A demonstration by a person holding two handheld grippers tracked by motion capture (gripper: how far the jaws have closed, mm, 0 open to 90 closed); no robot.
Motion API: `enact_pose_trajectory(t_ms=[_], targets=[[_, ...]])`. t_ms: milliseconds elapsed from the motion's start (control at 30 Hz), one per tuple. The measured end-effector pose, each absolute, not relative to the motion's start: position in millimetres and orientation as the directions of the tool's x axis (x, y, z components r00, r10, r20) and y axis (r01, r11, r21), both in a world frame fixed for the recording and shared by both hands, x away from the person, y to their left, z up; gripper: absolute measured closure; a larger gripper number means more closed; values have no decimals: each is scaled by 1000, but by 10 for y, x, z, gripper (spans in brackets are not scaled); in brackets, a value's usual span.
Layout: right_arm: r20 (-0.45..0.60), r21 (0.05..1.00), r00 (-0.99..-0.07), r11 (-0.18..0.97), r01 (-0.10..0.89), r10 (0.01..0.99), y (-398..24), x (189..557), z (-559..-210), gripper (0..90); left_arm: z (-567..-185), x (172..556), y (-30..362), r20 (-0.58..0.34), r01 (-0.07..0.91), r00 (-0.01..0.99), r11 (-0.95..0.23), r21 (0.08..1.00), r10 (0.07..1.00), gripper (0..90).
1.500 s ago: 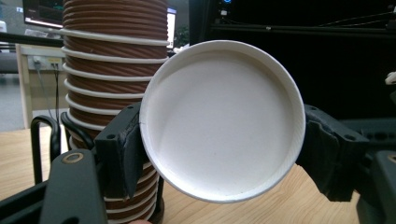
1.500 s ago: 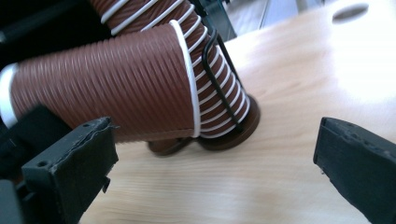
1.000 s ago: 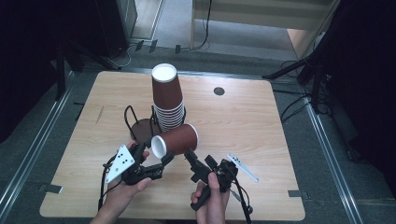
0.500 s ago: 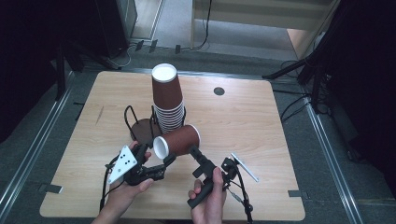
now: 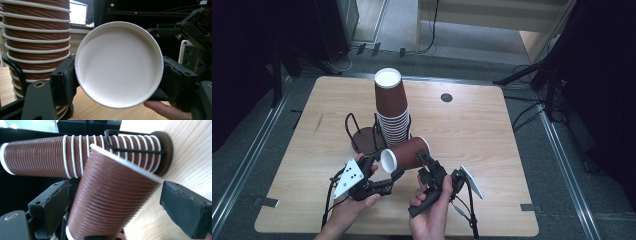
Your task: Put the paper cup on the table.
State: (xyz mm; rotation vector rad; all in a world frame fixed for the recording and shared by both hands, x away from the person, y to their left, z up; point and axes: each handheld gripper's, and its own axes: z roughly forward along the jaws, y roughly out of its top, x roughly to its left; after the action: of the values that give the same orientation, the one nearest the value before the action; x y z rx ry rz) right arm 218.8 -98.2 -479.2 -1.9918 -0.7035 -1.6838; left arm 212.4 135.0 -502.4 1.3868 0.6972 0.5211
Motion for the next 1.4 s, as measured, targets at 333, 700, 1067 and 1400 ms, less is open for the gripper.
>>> enact_pose_trajectory(t_ms=[333,700,1067,1400], targets=[[976,-93,210,-776,623,51,-932,2243,-4816,86,-5039,2123,1342,-129,58,695,124,991,708,244],[967,-174,255,-778,603,-18,-910,2325,-4902,82,-5056,2104,1302,-94,28,703,105,994,705,244],[964,-202,259,-773,601,-50,-891,2391,-4938,62,-5069,2081,1251,-81,21,721,96,995,688,244],[964,-241,242,-745,621,-111,-894,2452,-5019,72,-5061,2072,1258,-75,16,721,91,996,689,244]])
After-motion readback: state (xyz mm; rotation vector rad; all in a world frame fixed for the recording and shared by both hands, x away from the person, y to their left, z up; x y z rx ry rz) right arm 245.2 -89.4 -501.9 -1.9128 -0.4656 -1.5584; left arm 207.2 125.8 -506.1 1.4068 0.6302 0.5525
